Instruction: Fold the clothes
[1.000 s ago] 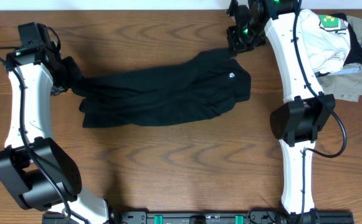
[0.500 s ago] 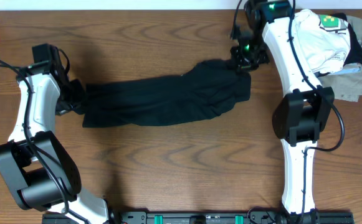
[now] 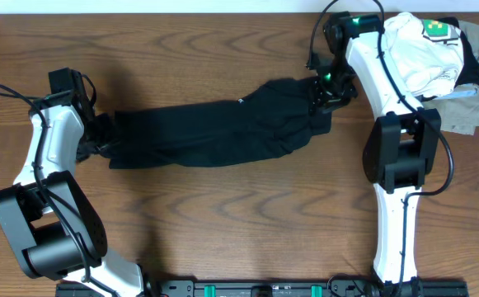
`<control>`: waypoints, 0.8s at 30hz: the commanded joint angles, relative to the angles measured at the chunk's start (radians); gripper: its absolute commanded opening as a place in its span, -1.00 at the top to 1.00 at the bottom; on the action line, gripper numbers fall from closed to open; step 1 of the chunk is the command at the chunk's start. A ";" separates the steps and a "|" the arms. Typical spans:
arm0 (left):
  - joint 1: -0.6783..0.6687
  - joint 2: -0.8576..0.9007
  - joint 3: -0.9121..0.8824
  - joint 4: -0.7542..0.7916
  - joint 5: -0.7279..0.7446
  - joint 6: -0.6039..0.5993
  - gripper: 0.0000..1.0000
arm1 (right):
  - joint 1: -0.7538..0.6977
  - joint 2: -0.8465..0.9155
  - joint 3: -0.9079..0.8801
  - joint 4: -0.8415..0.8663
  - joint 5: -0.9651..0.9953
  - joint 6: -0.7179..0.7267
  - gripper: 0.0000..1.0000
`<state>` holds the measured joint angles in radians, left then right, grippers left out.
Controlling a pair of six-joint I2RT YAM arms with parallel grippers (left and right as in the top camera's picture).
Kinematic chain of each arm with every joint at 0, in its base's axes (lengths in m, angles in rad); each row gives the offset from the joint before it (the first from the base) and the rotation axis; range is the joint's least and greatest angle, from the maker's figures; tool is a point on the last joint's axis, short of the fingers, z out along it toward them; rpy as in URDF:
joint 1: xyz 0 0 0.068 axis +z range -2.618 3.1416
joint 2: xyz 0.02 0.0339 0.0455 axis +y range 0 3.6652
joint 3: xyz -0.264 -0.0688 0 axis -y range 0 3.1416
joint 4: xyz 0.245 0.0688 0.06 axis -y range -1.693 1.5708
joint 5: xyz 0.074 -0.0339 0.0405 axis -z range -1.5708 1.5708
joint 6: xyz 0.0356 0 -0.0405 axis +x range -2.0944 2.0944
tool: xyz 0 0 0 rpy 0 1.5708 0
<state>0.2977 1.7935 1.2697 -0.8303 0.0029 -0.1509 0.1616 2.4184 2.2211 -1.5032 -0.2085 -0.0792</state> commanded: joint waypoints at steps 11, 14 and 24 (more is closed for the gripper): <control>0.070 -0.035 0.113 -0.016 0.256 0.229 -0.96 | -0.047 -0.085 0.025 0.023 0.018 -0.063 -0.67; 0.072 0.000 0.113 0.006 0.304 0.290 -0.96 | -0.042 -0.089 0.025 0.035 0.019 -0.076 -0.94; 0.072 0.096 0.108 -0.002 0.305 0.484 -0.97 | -0.038 -0.088 0.020 0.079 0.018 -0.076 -0.93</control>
<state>0.3649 1.8671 1.3659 -0.8295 0.2867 0.2260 0.1219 2.3562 2.2242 -1.4281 -0.1898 -0.1402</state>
